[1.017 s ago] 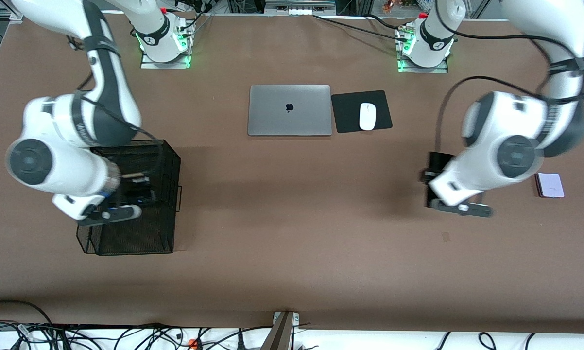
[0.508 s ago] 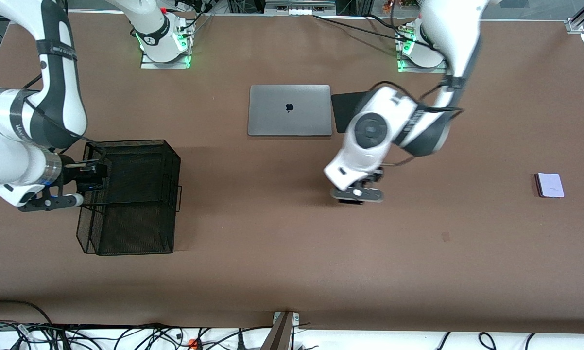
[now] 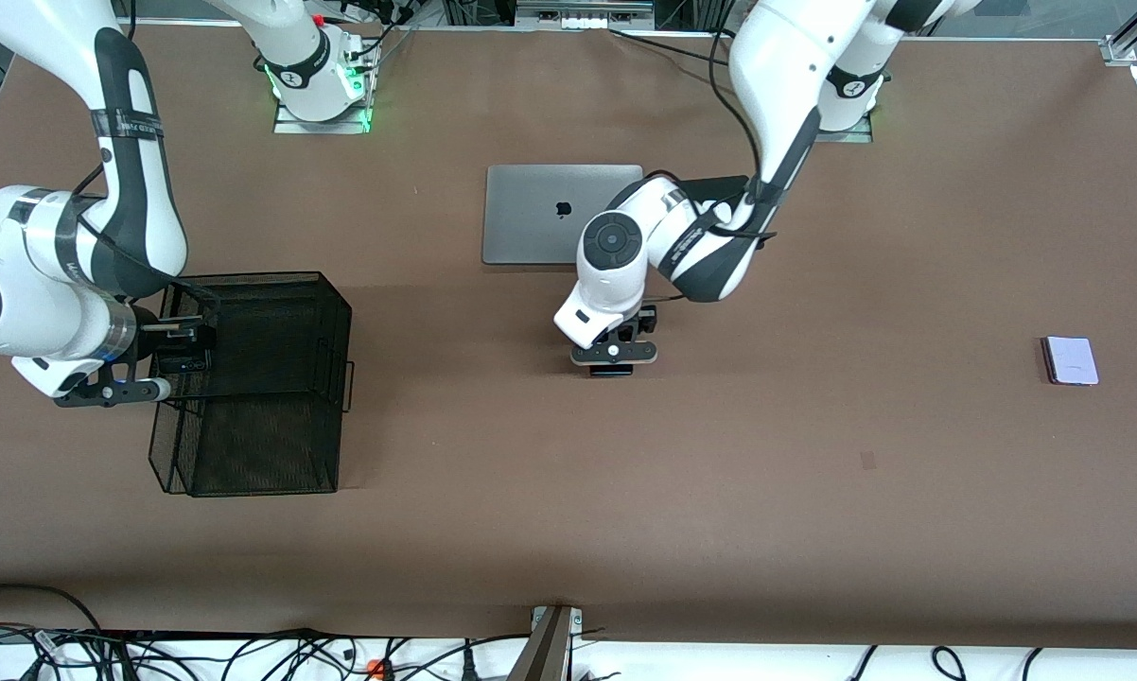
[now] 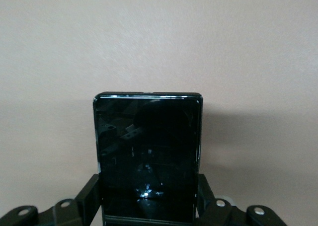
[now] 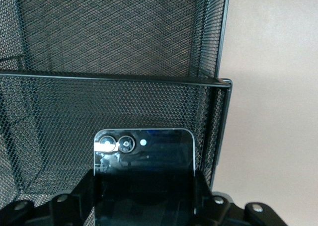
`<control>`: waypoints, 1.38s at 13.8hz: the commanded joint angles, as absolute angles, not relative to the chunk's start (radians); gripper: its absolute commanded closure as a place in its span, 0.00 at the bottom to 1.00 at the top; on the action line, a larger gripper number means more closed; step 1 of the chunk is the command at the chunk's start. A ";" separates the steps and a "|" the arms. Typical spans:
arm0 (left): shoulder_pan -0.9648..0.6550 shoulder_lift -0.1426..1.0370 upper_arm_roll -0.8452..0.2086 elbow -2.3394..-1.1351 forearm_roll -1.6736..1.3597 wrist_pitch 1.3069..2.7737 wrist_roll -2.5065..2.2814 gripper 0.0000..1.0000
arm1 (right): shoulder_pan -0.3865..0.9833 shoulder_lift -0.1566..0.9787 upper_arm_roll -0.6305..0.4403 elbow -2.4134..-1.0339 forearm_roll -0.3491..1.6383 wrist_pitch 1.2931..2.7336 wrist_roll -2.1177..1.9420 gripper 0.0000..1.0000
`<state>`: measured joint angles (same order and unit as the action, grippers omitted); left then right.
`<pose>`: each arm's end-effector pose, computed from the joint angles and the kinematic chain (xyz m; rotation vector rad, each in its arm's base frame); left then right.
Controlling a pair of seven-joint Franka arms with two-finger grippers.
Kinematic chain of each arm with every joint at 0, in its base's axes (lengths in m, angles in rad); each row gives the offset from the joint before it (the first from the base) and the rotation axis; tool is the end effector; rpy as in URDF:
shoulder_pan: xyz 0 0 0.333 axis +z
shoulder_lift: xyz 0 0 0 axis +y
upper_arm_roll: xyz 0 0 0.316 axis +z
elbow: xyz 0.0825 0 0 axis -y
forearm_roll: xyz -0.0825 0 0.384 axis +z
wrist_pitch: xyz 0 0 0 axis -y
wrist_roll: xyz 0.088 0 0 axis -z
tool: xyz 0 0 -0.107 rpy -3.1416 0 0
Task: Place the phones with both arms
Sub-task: 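Lower the flip phone into the basket while the left gripper sets down the tall phone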
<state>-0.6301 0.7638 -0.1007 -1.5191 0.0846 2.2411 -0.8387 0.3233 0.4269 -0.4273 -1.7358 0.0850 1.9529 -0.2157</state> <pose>0.5350 -0.4616 0.2071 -3.1158 -0.1256 0.0464 0.6336 -0.0375 0.3387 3.0548 0.1412 -0.2811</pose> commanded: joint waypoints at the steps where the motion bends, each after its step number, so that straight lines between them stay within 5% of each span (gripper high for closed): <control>1: -0.641 0.791 -0.086 -1.486 0.057 2.252 -0.858 0.72 | 0.328 0.419 -0.433 -1.753 0.103 1.977 -0.183 1.00; 6: -0.646 0.825 -0.095 -1.489 -0.014 2.309 -0.848 0.69 | 0.322 0.456 -0.433 -1.750 0.101 1.999 -0.075 1.00; 8: -0.646 0.827 -0.103 -1.493 -0.014 2.309 -0.847 0.53 | 0.321 0.471 -0.433 -1.752 0.101 2.017 -0.075 1.00; 9: -0.646 0.827 -0.103 -1.493 -0.014 2.309 -0.847 0.36 | 0.321 0.480 -0.433 -1.752 0.101 2.020 -0.075 1.00; 10: -0.647 0.825 -0.103 -1.493 -0.014 2.307 -0.847 0.00 | 0.321 0.483 -0.433 -1.750 0.103 2.023 -0.074 1.00; 12: -0.643 0.815 -0.106 -1.493 -0.014 2.296 -0.848 0.00 | 0.318 0.485 -0.433 -1.749 0.104 2.028 -0.061 1.00; 13: -0.635 0.801 -0.106 -1.493 -0.014 2.286 -0.848 0.00 | 0.318 0.489 -0.433 -1.747 0.106 2.028 -0.029 0.68; 14: -0.627 0.781 -0.106 -1.491 -0.012 2.251 -0.847 0.00 | 0.316 0.489 -0.431 -1.747 0.107 2.032 -0.019 0.13; 15: -0.614 0.753 -0.104 -1.485 -0.002 2.200 -0.845 0.00 | 0.316 0.489 -0.431 -1.747 0.107 2.036 -0.018 0.00; 19: -0.484 0.602 -0.094 -1.482 0.003 1.975 -0.626 0.00 | 0.316 0.488 -0.433 -1.746 0.155 2.022 -0.017 0.00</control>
